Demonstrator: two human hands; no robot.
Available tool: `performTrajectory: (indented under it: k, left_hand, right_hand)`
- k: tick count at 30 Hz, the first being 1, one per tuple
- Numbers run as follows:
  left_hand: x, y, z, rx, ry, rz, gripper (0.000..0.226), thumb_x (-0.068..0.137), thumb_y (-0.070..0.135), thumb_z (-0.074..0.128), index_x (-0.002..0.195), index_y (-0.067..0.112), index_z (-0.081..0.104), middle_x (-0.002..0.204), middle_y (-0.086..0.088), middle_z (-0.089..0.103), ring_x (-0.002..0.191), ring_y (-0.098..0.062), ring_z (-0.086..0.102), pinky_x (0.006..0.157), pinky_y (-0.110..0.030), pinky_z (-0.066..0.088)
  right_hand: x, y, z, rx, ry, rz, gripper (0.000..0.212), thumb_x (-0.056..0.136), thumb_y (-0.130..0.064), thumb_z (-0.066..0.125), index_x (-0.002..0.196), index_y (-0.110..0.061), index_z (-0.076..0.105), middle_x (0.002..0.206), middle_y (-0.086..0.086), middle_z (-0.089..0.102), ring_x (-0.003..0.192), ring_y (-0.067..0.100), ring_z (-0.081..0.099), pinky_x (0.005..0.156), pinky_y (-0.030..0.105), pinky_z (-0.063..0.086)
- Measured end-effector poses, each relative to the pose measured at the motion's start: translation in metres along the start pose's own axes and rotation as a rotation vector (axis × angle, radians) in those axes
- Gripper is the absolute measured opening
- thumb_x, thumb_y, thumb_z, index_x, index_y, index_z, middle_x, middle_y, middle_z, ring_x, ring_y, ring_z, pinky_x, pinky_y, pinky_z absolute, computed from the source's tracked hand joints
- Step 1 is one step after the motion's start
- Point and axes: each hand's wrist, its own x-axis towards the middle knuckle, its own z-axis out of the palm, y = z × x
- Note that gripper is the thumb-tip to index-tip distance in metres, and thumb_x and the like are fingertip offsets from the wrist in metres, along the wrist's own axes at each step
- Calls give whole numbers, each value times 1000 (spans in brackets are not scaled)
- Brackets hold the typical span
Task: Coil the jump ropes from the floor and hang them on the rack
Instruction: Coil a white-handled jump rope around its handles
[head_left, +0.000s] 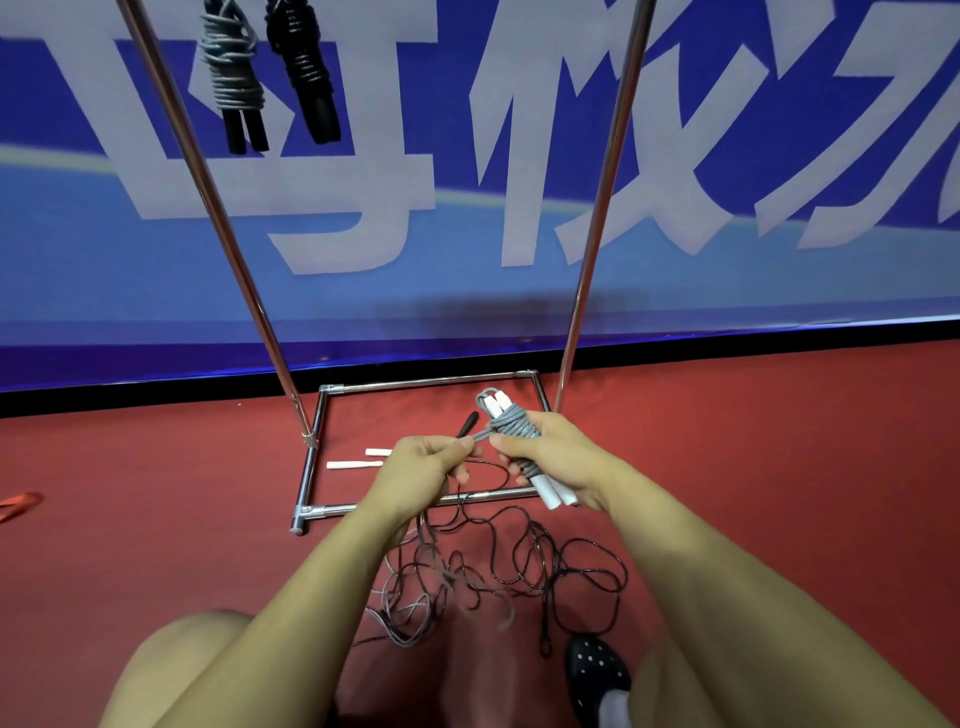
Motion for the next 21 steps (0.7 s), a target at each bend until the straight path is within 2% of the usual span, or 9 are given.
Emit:
performTrajectory:
  k: [3, 5, 7, 10, 13, 16, 21]
  left_hand:
    - [-1, 0, 7, 217, 98, 130, 44, 102, 30, 59, 59, 22, 64, 43, 11, 50, 40, -7, 31, 44, -22, 29]
    - [4, -6, 8, 273, 152, 182, 40, 100, 35, 60, 62, 22, 66, 48, 10, 55, 43, -10, 40, 51, -27, 37]
    - [8, -9, 7, 254, 200, 193, 31, 99, 35, 60, 71, 25, 70, 55, 6, 58, 48, -12, 44, 55, -30, 41]
    - [9, -9, 8, 253, 241, 203, 29, 100, 33, 60, 74, 26, 71, 59, 6, 63, 45, -9, 43, 55, -27, 39]
    - [9, -9, 11, 272, 265, 201, 34, 100, 31, 59, 70, 23, 72, 64, 4, 70, 42, -8, 40, 54, -26, 38]
    - [11, -12, 10, 278, 267, 197, 33, 100, 30, 60, 72, 23, 74, 67, 14, 72, 41, -6, 39, 55, -26, 37]
    - [10, -14, 12, 317, 185, 197, 27, 102, 24, 55, 85, 24, 76, 72, 22, 72, 47, -7, 44, 56, -27, 42]
  right_hand:
    - [1, -3, 5, 69, 14, 42, 25, 97, -21, 70, 113, -3, 67, 82, 5, 64, 65, 15, 57, 66, 30, 51]
    - [0, -7, 5, 194, -14, 103, 33, 99, -34, 65, 111, -3, 66, 82, 7, 64, 64, 16, 57, 62, 29, 49]
    - [-1, -12, 4, 362, -69, 167, 40, 104, -44, 52, 107, -6, 63, 80, 10, 62, 63, 19, 56, 60, 31, 47]
    - [-1, -12, 4, 434, -80, 200, 40, 107, -40, 44, 111, -4, 61, 79, 11, 63, 65, 20, 55, 63, 32, 47]
    - [0, -9, 6, 434, -62, 199, 37, 106, -34, 51, 115, -1, 63, 87, 14, 66, 70, 21, 60, 67, 32, 52]
    - [1, -8, 7, 420, -44, 171, 33, 105, -27, 55, 118, 2, 63, 96, 17, 64, 72, 20, 63, 69, 32, 54]
    - [0, -5, 10, 336, -55, 134, 27, 102, -24, 62, 114, 0, 66, 90, 8, 72, 78, 15, 69, 80, 33, 56]
